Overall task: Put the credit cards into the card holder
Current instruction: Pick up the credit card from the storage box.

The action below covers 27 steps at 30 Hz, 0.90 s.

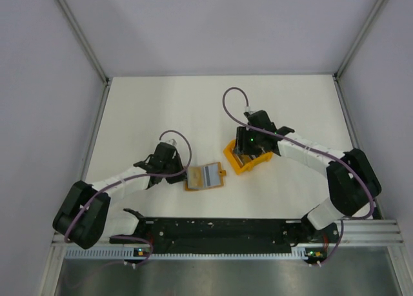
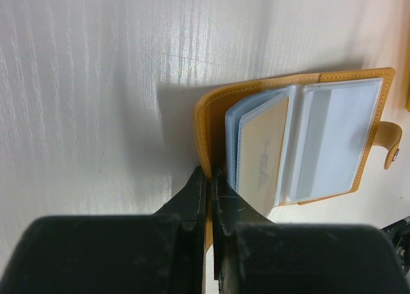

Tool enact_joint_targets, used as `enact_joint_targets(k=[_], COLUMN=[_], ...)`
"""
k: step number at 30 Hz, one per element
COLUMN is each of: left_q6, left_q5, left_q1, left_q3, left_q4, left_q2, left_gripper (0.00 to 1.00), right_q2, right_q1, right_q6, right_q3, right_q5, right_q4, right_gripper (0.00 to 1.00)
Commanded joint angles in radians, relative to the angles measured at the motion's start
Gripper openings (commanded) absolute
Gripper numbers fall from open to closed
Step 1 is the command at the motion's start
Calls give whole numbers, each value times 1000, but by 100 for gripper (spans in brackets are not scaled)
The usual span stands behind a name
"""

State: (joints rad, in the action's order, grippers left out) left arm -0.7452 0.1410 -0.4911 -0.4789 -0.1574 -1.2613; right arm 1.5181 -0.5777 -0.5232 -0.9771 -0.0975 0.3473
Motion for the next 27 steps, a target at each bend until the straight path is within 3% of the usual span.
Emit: enact_joint_targets(k=[1, 11, 27], left_q6=[32, 41, 43], left_q5=[-15, -15, -17], left_q1=[8, 13, 17], left_q3=[6, -4, -10], left_q4=[-25, -31, -33], left_q2=[-30, -35, -44], left_gripper=[0, 0, 0], right_q2=[50, 129, 105], right_q1=[3, 4, 4], right_q6=[17, 31, 17], right_q3=[-46, -67, -72], right_q5=[-79, -195, -205], right_q4=[-16, -50, -64], right_gripper=[50, 50, 40])
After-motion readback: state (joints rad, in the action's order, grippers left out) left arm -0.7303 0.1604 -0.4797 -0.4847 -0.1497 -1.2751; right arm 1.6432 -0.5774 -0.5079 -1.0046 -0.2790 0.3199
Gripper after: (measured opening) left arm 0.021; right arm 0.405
